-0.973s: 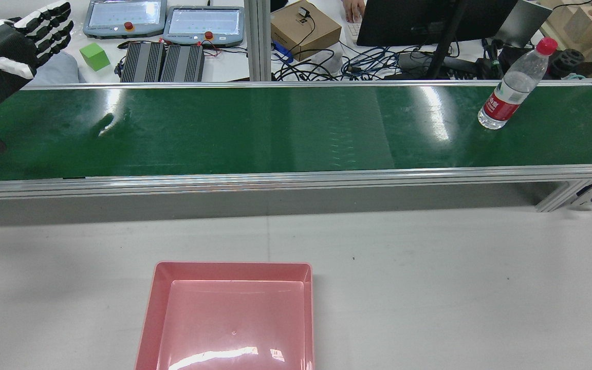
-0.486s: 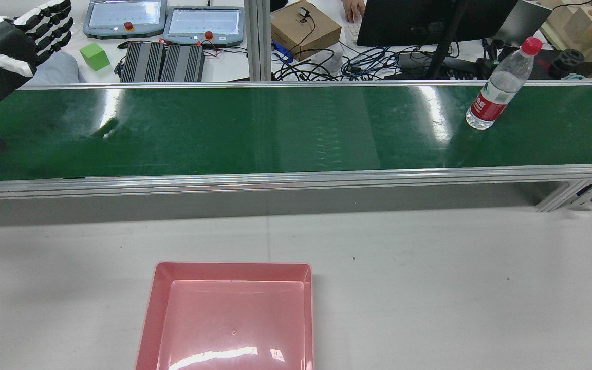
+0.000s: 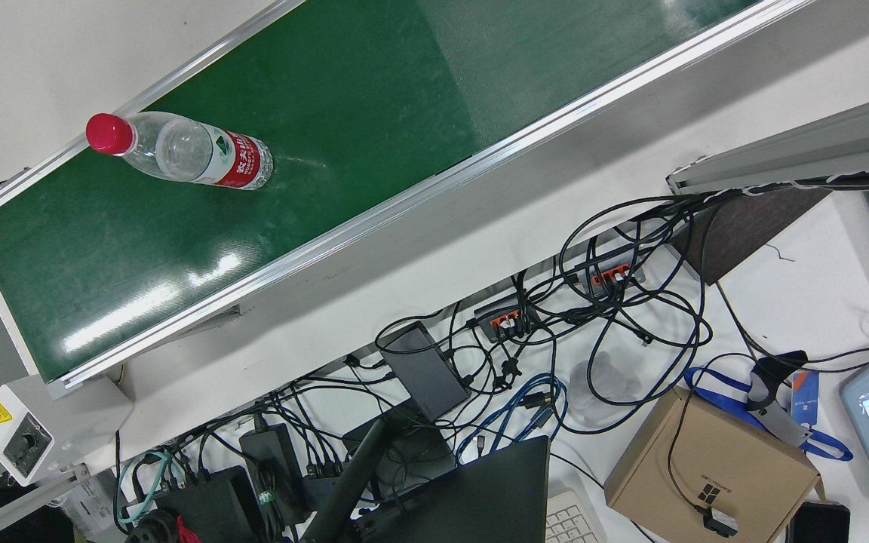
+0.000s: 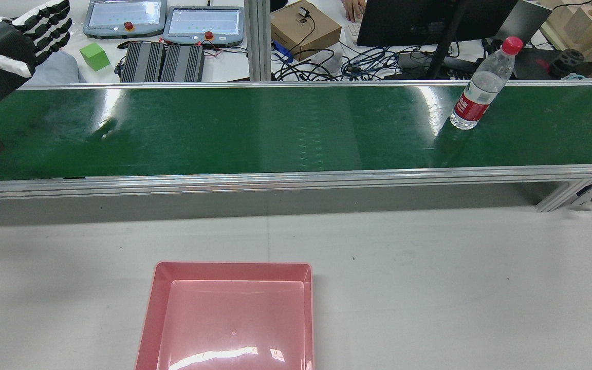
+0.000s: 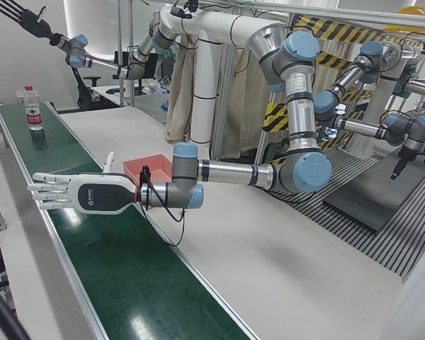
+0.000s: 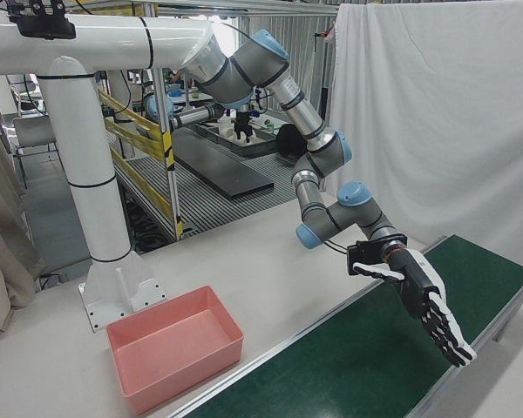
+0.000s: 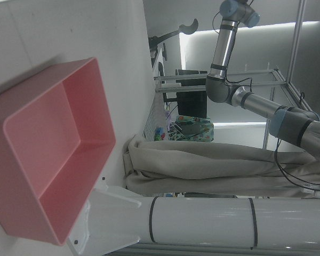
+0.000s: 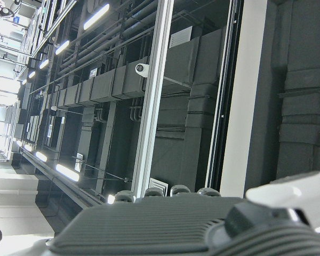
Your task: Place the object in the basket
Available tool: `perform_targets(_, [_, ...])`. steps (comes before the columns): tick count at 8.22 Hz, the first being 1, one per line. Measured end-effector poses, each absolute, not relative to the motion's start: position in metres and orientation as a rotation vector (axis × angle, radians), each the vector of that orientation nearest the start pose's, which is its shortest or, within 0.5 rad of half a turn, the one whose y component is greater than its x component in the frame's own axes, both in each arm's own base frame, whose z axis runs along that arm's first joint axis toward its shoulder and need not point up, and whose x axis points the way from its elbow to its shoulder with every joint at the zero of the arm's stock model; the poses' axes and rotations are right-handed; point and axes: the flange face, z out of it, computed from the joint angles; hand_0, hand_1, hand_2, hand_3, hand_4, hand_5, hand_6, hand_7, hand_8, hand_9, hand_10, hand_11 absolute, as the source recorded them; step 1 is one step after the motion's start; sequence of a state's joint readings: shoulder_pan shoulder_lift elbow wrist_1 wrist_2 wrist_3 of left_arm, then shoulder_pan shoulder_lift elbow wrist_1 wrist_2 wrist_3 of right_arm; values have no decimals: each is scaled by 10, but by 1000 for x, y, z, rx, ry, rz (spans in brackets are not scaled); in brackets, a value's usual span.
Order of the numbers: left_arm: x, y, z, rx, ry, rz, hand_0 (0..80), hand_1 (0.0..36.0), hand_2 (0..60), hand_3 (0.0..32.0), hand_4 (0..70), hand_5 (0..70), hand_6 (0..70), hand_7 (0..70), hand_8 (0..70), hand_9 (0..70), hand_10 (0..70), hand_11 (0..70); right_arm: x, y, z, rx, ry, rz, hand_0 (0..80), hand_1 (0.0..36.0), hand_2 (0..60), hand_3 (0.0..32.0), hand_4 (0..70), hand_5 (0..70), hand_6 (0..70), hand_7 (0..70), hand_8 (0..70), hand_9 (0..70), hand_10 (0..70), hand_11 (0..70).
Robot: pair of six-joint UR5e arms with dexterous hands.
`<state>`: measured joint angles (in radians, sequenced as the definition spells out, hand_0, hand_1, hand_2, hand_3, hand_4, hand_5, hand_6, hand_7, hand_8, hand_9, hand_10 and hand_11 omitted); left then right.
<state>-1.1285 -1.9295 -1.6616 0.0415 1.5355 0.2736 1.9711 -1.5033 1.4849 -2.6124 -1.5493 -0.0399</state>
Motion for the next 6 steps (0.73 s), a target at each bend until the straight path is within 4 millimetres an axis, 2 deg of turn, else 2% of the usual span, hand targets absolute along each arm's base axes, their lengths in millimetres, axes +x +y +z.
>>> perform_targets(4, [147,-630,444,-172,2354,-1473,479,1,0,10,0,114,4,0,41,19,7,18,341,-460,632,-572,2486,-1465,0,0,0,0,0,0,0,0,0,0,0,0])
perform_targets(6, [148,-630,445,-171,2350,-1474,484,9,0,24,0,114,1,0,11,0,34,58,342,-460,632,-573,2486,-1465,0,0,0,0,0,0,0,0,0,0,0,0])
